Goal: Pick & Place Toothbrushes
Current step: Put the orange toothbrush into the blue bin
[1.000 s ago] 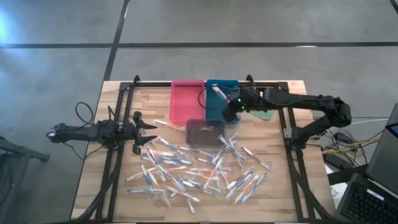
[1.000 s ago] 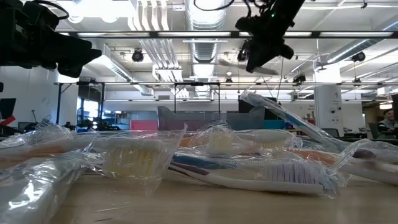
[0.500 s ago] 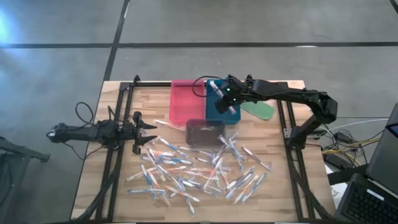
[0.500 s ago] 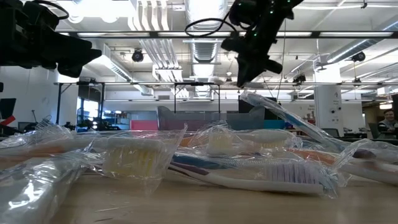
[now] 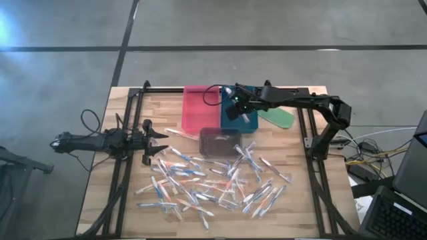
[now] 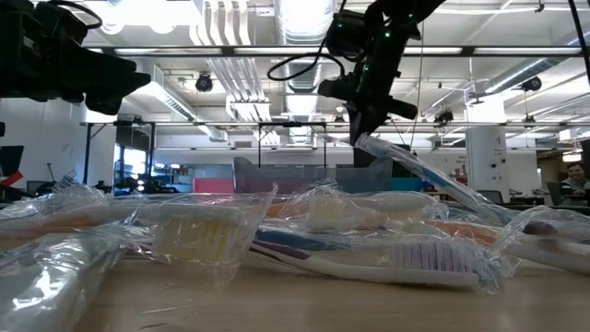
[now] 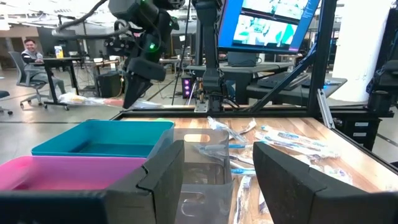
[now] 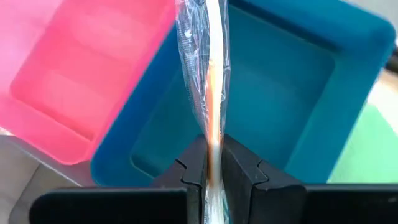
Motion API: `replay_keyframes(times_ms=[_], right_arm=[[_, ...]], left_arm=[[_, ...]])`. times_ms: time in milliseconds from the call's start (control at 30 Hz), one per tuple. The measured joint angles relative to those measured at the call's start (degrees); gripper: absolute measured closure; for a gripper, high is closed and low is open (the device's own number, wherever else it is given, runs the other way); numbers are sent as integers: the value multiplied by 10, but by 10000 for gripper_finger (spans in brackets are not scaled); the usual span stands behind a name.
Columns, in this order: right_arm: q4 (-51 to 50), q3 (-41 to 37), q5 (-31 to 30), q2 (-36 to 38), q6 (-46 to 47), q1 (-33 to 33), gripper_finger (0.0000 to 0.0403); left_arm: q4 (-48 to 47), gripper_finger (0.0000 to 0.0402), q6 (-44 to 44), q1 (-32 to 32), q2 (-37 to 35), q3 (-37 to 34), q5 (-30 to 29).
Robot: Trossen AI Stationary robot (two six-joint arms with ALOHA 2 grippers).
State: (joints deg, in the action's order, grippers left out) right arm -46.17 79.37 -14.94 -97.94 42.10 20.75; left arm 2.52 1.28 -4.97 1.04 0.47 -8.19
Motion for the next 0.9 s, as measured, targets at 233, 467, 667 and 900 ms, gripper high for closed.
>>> replay_keyframes(times_ms=[233,467,667,900], right_arm=[[-40,-2,13,3,59,22,374],[-40,-3,20,-8,72,29,374],[-38,-4,30,-40,84,47,374],[-25,-2,50,-82,82,72,374]], left_arm=[[0,204,0,0,0,0,0],[0,204,0,0,0,0,0],[0,204,0,0,0,0,0],[0,204,0,0,0,0,0]])
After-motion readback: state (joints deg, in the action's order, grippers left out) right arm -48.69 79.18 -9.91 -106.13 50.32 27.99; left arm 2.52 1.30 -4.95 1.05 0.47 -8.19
